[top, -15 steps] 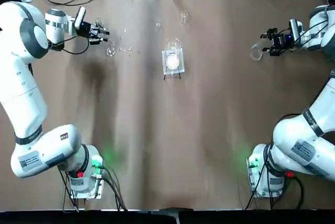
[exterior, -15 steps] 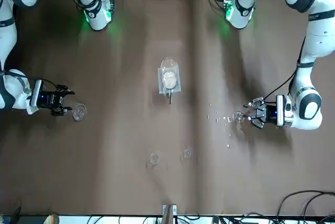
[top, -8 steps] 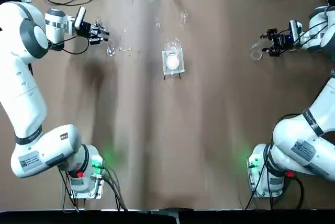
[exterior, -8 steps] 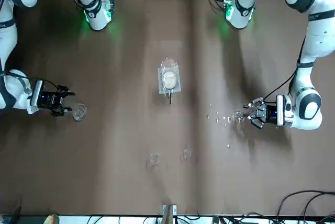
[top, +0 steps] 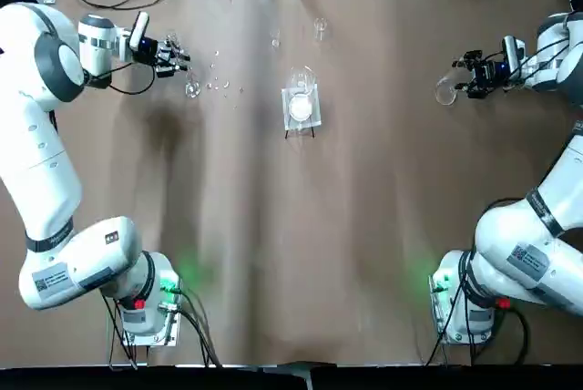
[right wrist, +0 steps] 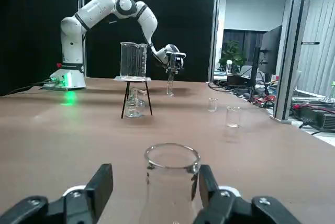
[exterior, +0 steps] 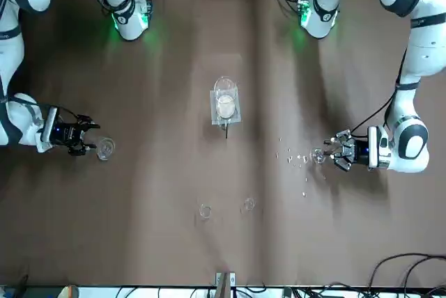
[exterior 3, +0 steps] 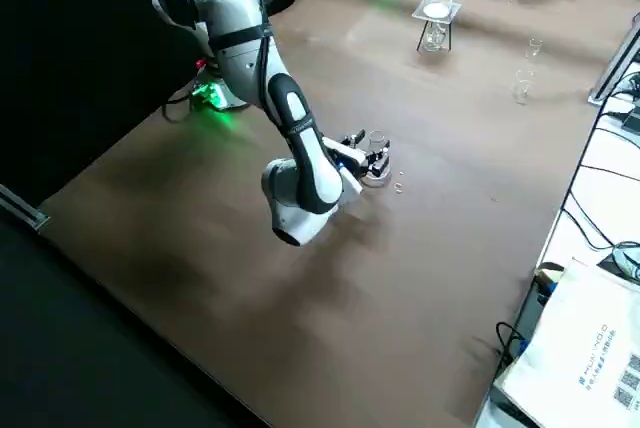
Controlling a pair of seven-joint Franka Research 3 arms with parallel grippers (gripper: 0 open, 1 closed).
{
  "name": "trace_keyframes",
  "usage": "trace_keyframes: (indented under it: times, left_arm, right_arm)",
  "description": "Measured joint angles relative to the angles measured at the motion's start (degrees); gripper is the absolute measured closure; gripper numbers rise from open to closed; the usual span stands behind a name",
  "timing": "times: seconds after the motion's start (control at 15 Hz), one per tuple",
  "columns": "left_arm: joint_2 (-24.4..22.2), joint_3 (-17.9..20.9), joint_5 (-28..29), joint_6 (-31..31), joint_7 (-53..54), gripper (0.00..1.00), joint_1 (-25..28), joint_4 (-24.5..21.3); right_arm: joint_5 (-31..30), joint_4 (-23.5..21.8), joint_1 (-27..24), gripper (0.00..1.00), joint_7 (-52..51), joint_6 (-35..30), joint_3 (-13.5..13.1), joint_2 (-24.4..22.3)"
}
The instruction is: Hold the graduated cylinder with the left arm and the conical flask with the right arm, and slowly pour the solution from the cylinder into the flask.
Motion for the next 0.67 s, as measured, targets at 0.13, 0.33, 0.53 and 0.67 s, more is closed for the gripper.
trace_keyframes:
  times: [0.13,0.33,0.53,0.67]
  left_arm:
    - [-0.08,-0.20,0.00,0.00,-0.07,0.66,-0.01,0.37]
    - [-1.00,-0.89,-0.03,0.00,-1.12,0.66,-0.09,1.06]
    - [-3.21,-1.01,-0.04,0.00,-2.51,0.66,-0.11,1.20]
    - [-5.06,-1.02,-0.05,0.00,-4.79,0.66,-0.45,1.25]
  right_arm:
    - [0.17,0.04,-0.02,0.28,-0.01,0.01,-0.02,0.00]
    - [0.62,0.14,-0.10,0.34,-0.01,0.01,-0.07,0.00]
    - [1.04,0.22,-0.16,0.36,0.00,0.01,-0.13,0.01]
    - [1.16,0.23,-0.16,0.36,0.00,-0.03,-0.13,0.01]
